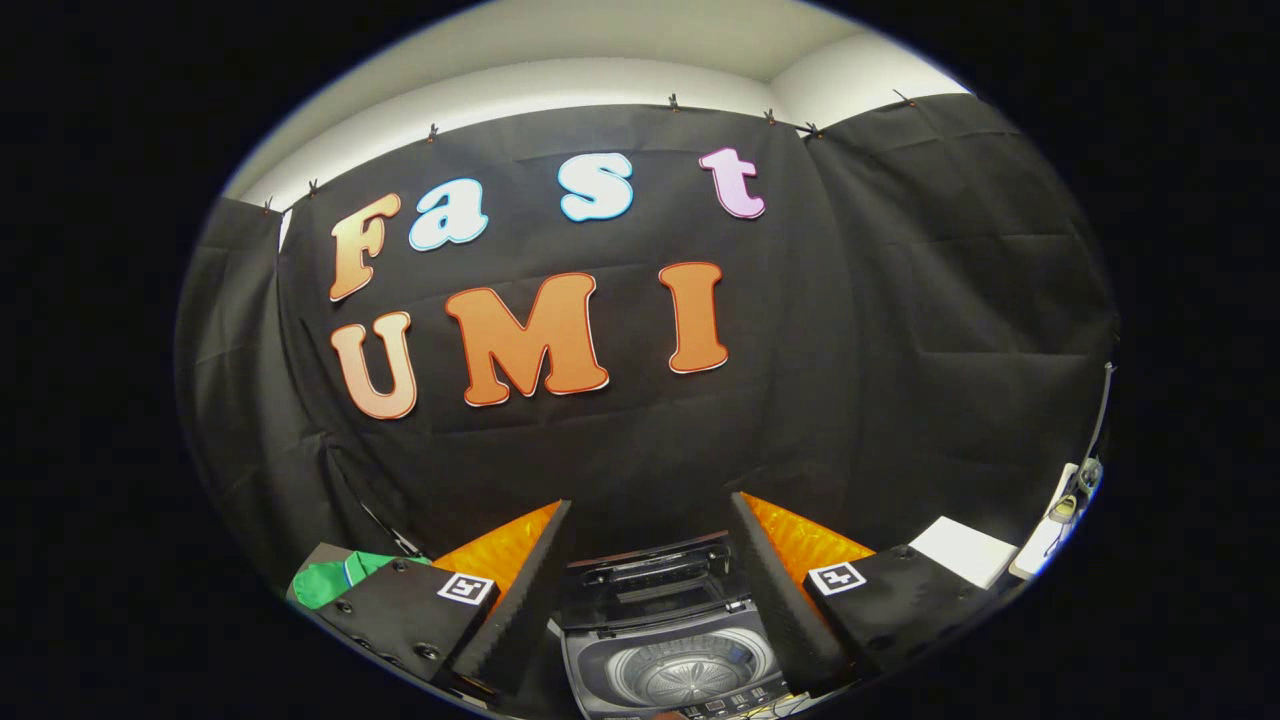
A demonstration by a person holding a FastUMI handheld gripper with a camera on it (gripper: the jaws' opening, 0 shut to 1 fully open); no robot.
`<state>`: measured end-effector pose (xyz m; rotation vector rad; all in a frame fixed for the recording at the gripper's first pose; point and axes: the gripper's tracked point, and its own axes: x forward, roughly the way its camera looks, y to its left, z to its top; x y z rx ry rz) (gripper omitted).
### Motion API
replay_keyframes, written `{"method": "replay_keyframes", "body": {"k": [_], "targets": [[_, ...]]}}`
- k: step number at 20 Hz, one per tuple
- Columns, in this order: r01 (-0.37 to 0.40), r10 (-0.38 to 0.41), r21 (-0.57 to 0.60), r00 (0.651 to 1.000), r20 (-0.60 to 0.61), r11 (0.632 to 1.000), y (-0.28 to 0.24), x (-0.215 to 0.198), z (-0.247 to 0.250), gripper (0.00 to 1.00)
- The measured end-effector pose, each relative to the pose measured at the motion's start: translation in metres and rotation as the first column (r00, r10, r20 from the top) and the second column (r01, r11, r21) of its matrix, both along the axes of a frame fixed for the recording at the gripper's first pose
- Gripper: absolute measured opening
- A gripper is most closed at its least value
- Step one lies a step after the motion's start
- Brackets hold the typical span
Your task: Put the clothes into the washing machine and then close the washing machine lid.
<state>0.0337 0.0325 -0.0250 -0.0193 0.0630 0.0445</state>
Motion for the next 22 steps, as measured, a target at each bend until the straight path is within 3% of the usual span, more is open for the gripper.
{"method": "replay_keyframes", "body": {"k": [7,12,17,22], "targets": [[-0.115,0.114,-0.031,0.992,-0.049,0.993,0.064,0.0,-0.022,0.98],[-0.231,0.22,-0.066,0.966,-0.135,0.971,0.126,-0.012,-0.064,0.98],[-0.374,0.341,-0.098,0.906,-0.252,0.922,0.205,-0.034,-0.115,0.99],[-0.484,0.419,-0.082,0.821,-0.388,0.871,0.268,-0.058,-0.177,0.99]]}}
